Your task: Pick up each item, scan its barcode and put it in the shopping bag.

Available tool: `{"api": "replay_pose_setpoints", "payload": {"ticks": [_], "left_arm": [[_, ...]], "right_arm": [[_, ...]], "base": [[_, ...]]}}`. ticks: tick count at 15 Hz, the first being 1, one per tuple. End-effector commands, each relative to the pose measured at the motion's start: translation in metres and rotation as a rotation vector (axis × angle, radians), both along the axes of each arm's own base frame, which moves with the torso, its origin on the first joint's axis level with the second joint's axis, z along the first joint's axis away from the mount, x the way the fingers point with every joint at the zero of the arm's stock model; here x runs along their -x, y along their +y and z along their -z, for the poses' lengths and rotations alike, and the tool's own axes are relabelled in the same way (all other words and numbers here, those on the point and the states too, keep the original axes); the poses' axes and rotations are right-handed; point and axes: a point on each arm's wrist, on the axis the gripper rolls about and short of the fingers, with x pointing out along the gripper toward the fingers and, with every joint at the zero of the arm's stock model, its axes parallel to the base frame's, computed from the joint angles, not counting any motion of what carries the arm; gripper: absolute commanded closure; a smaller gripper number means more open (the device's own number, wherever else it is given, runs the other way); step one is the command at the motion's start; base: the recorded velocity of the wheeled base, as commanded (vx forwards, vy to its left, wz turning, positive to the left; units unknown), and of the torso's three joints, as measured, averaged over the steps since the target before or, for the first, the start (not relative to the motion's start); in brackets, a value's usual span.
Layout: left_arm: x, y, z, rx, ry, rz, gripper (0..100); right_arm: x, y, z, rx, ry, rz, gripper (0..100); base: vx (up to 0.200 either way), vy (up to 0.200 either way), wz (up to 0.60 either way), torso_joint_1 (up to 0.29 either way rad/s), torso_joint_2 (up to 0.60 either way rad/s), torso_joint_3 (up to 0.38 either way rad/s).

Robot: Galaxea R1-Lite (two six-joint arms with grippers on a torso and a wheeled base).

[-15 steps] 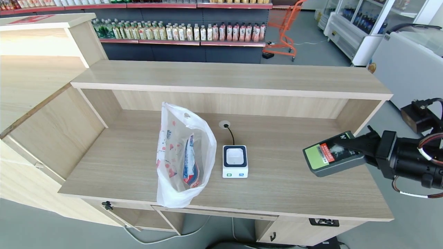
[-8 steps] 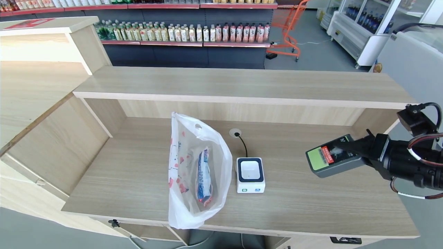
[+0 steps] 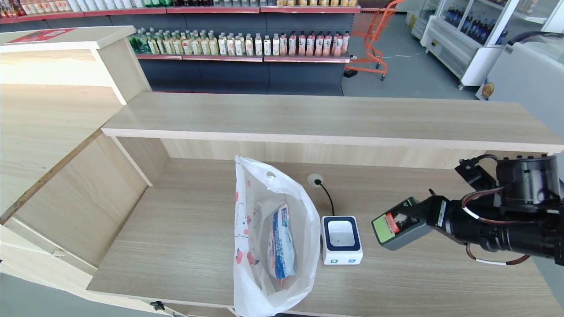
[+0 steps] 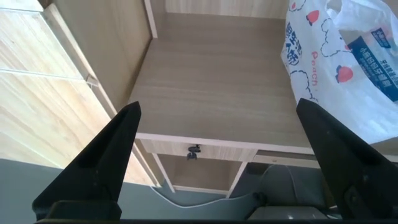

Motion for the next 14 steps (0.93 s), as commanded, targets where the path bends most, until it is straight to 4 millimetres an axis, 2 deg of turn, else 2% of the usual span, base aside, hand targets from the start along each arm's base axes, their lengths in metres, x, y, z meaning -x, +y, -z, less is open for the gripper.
{"api": "replay_pose_setpoints", "payload": {"ticks": [1,5,10,14], "left_arm": [[0.0,0.0,0.0,0.001,0.0,0.001,0],[0.0,0.0,0.0,0.001,0.0,0.001,0],[0.0,0.0,0.0,0.001,0.0,0.001,0],[0.0,0.0,0.0,0.001,0.0,0.001,0]], "right_arm": [[-0.011,0.009,0.024,0.047,0.075,-0.041,100],[-0.029,0.015,0.039,0.07,0.057,-0.064,100],[-0.048,0.036,0.059,0.066,0.033,-0.111,100],[-0.056,0.044,0.064,0.063,0.029,-0.127,100]], "base": [[0.0,0.0,0.0,0.0,0.0,0.0],[0.0,0.0,0.0,0.0,0.0,0.0],[0.0,0.0,0.0,0.0,0.0,0.0],[0.0,0.0,0.0,0.0,0.0,0.0]]}}
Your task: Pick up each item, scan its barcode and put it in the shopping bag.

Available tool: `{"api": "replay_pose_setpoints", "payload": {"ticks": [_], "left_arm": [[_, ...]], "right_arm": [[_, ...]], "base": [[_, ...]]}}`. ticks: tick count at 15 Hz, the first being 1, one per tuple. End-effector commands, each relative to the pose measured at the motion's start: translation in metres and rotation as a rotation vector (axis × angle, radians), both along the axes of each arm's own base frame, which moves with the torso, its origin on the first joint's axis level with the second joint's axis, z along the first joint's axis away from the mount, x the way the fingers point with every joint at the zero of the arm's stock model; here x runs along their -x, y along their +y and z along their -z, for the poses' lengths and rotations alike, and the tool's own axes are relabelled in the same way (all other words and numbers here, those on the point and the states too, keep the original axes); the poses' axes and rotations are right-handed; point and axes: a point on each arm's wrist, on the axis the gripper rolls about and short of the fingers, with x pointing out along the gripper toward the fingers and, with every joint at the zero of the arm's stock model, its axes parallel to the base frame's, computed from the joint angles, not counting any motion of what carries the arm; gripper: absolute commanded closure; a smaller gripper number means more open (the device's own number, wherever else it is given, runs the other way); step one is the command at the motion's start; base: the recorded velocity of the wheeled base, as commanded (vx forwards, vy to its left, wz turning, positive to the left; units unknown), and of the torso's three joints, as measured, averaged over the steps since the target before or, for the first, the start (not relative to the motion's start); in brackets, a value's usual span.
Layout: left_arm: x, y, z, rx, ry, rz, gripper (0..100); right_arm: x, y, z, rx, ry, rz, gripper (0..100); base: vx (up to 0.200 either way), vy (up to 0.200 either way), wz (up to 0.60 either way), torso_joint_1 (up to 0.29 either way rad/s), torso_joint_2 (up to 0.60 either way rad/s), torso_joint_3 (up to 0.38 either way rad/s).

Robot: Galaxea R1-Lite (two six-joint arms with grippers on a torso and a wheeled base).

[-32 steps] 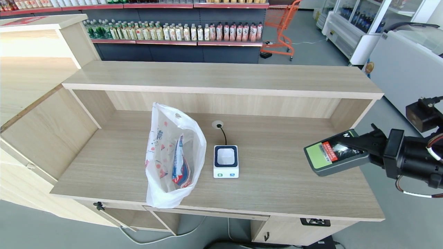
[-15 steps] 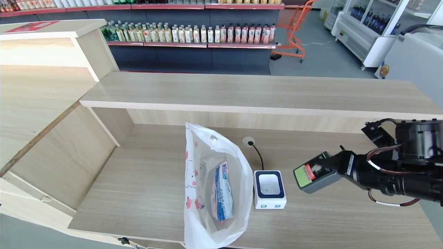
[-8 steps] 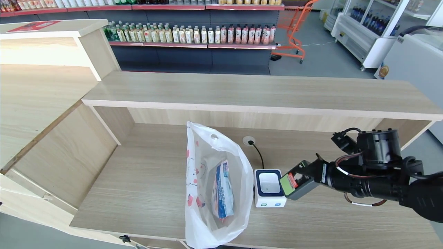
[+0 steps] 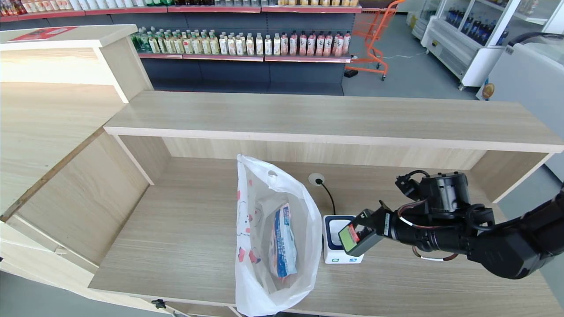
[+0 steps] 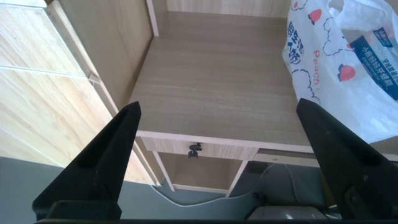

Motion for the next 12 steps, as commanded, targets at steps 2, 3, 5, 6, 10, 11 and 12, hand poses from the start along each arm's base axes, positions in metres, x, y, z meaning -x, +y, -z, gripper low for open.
{"api": "replay_pose_setpoints", "payload": {"ticks": [2,3,5,6,10,11,12], "left_arm": [[0.0,0.0,0.0,0.0,0.0,0.0,0],[0.0,0.0,0.0,0.0,0.0,0.0,0],[0.0,0.0,0.0,0.0,0.0,-0.002,0],[0.0,0.0,0.0,0.0,0.0,0.0,0],[0.0,0.0,0.0,0.0,0.0,0.0,0],[0.0,0.0,0.0,0.0,0.0,0.0,0],[0.0,0.0,0.0,0.0,0.0,0.0,0]], "right_arm": [[-0.012,0.005,0.013,0.003,0.012,-0.002,100],[-0.014,0.006,0.016,0.003,0.011,-0.002,100],[-0.018,0.011,0.019,0.002,0.008,-0.013,100],[-0.019,0.012,0.02,0.001,0.009,-0.015,100],[-0.032,0.025,0.024,0.024,-0.016,0.008,100],[-0.033,0.026,0.023,0.023,-0.019,0.009,100],[-0.032,0.026,0.023,0.023,-0.019,0.007,100]], "base": [[0.0,0.0,0.0,0.0,0.0,0.0],[0.0,0.0,0.0,0.0,0.0,0.0],[0.0,0.0,0.0,0.0,0.0,0.0],[0.0,0.0,0.0,0.0,0.0,0.0],[0.0,0.0,0.0,0.0,0.0,0.0],[0.0,0.0,0.0,0.0,0.0,0.0],[0.0,0.0,0.0,0.0,0.0,0.0]]}}
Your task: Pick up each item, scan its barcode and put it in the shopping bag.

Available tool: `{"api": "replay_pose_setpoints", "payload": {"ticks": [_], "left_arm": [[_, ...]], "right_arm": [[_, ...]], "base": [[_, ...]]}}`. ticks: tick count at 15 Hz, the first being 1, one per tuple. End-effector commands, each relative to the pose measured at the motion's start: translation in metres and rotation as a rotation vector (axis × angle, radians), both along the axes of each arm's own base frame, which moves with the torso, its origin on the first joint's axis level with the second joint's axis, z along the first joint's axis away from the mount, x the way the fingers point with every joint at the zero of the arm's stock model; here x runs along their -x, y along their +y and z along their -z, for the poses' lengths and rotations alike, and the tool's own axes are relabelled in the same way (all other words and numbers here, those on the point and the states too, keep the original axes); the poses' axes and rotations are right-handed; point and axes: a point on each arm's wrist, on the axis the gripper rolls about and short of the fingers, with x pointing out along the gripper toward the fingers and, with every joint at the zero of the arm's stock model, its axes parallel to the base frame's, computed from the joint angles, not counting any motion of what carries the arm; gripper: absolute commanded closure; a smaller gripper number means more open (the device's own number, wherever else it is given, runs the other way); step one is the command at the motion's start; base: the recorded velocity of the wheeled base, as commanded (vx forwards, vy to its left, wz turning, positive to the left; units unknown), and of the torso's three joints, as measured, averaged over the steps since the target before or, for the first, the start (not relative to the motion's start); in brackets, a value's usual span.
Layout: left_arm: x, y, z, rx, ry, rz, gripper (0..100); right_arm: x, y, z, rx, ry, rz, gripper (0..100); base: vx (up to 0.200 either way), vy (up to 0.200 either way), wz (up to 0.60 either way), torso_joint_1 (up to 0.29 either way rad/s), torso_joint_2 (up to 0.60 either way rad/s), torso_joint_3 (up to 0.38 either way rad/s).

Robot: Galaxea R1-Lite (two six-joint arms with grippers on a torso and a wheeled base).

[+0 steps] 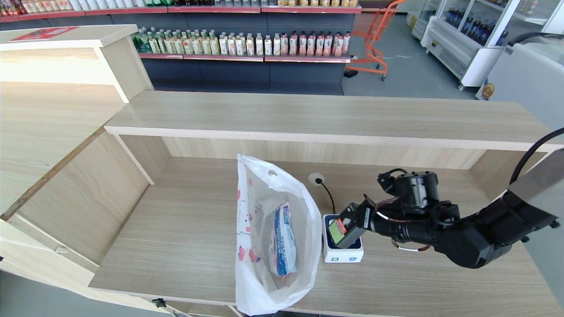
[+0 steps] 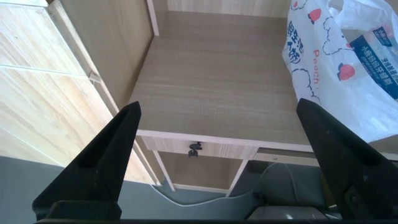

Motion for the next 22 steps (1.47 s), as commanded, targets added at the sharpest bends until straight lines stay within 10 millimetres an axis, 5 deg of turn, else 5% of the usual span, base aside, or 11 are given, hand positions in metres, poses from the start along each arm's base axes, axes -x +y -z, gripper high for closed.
{"api": "replay_pose_setpoints", "payload": {"ticks": [1,4,7,9,16,22], "left_arm": [[0.0,0.0,0.0,0.0,0.0,0.0,0],[0.0,0.0,0.0,0.0,0.0,-0.001,0],[0.0,0.0,0.0,0.0,0.0,0.0,0],[0.0,0.0,0.0,0.0,0.0,0.0,0],[0.0,0.0,0.0,-0.001,0.0,0.0,0],[0.0,0.0,0.0,0.0,0.0,0.0,0]], "right_arm": [[-0.001,0.003,0.002,0.002,0.007,-0.006,100],[0.005,0.001,-0.021,-0.025,-0.052,-0.006,100],[0.039,0.0,-0.115,-0.089,-0.299,-0.079,100],[0.072,-0.008,-0.143,0.034,-0.376,-0.153,100],[0.108,-0.031,-0.165,0.093,-0.401,-0.158,100],[0.12,-0.036,-0.161,0.089,-0.357,-0.155,100]], "base": [[0.0,0.0,0.0,0.0,0.0,0.0],[0.0,0.0,0.0,0.0,0.0,0.0],[0.0,0.0,0.0,0.0,0.0,0.0],[0.0,0.0,0.0,0.0,0.0,0.0],[0.0,0.0,0.0,0.0,0.0,0.0],[0.0,0.2,0.0,0.01,0.0,0.003]]}}
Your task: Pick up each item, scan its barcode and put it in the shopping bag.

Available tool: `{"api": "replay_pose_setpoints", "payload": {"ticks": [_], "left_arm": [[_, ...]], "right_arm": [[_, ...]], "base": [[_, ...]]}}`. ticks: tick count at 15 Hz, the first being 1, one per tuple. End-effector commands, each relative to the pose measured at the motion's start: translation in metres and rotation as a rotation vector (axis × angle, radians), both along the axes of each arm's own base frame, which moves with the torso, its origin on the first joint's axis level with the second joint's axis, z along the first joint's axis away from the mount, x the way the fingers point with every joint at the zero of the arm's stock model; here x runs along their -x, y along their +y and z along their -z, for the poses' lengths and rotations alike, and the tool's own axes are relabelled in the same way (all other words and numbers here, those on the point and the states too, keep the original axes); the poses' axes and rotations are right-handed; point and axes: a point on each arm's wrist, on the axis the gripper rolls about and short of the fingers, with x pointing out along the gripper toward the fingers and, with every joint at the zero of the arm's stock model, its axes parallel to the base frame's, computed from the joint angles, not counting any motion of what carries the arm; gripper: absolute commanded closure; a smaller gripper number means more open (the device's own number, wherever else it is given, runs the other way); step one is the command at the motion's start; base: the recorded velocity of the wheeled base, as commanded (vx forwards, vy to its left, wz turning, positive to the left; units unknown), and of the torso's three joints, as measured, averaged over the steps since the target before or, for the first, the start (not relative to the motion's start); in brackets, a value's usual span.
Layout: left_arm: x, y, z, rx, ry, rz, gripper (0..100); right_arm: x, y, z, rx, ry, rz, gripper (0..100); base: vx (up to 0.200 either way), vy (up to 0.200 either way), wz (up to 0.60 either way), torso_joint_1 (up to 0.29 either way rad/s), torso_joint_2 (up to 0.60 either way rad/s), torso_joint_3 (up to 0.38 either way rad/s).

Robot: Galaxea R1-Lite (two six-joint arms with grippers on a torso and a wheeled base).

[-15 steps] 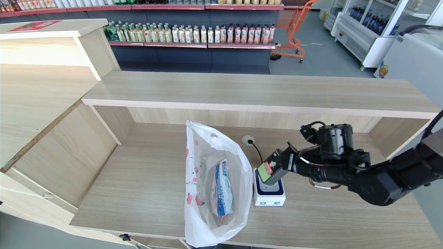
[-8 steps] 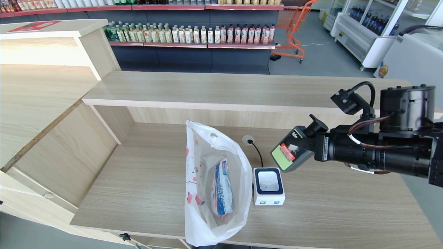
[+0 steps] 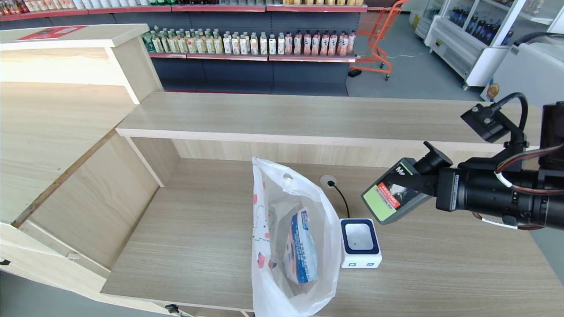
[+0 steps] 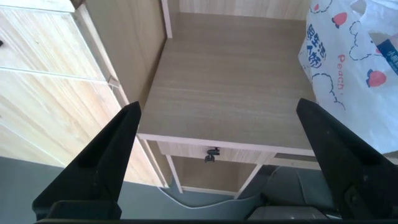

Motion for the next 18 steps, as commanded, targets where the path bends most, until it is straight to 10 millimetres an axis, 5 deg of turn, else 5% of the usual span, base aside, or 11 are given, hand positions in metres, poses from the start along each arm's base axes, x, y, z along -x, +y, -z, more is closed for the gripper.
{"api": "replay_pose_setpoints", "payload": {"ticks": [1,7,14,18], "left_arm": [[0.0,0.0,0.0,0.0,0.0,0.0,0],[0.0,0.0,0.0,0.0,0.0,0.0,0],[0.0,0.0,0.0,0.0,0.0,0.0,0],[0.0,0.0,0.0,0.0,0.0,0.0,0]], "right_arm": [[0.002,-0.001,-0.001,-0.005,-0.003,0.001,100],[-0.015,0.008,0.027,0.057,0.135,-0.002,100],[-0.088,0.082,0.108,0.102,0.116,-0.128,100],[-0.113,0.099,0.135,0.159,0.117,-0.151,100]], "base": [[0.0,0.0,0.0,0.0,0.0,0.0],[0.0,0.0,0.0,0.0,0.0,0.0],[0.0,0.0,0.0,0.0,0.0,0.0],[0.0,0.0,0.0,0.0,0.0,0.0]]}}
